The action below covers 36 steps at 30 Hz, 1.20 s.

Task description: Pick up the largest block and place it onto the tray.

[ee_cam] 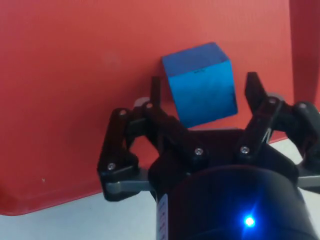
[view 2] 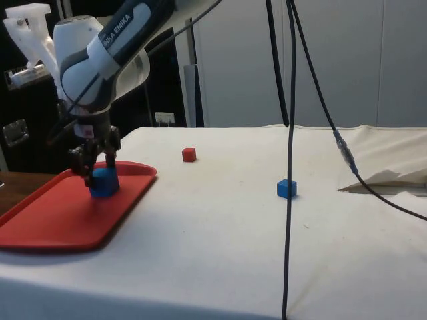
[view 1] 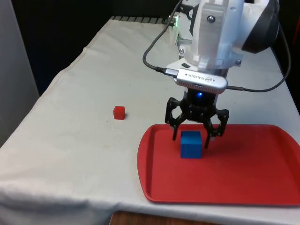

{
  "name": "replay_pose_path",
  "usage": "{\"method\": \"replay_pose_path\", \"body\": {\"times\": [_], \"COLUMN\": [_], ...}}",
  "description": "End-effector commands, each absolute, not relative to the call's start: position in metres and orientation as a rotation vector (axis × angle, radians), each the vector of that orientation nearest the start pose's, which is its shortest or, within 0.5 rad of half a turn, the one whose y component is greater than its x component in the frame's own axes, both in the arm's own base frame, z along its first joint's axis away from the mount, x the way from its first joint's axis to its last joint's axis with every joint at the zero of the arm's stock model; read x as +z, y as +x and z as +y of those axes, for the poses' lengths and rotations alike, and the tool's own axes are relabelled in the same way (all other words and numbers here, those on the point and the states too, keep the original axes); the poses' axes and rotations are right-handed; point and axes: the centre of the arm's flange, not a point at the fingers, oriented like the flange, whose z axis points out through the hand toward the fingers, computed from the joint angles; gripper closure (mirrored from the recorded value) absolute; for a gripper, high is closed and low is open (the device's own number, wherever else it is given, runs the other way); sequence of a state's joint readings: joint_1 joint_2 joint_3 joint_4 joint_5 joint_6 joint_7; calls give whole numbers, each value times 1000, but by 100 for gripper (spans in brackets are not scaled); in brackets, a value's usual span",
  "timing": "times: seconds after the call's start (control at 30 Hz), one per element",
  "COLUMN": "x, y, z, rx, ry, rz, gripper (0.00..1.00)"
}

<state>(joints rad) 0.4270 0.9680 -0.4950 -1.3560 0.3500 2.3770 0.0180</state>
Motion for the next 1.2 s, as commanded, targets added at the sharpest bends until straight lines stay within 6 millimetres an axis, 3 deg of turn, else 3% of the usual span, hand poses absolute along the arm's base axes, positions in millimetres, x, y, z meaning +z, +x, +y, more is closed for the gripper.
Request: {"method": "replay_pose_path", "body": {"times": [0.0,0.03,0.1,0.13,0.57,1.17], "x": [196,195,196,196,198,266], "y": [749,749,749,749,750,747], "z": [43,44,44,44,44,44], "rx": [-274,-268,-270,-270,-282,-253], "ry": [-3257,-3255,-3255,-3255,-3257,-3249], "rz": [162,162,161,161,160,150], "gripper": [25,25,5,0,0,0]}}
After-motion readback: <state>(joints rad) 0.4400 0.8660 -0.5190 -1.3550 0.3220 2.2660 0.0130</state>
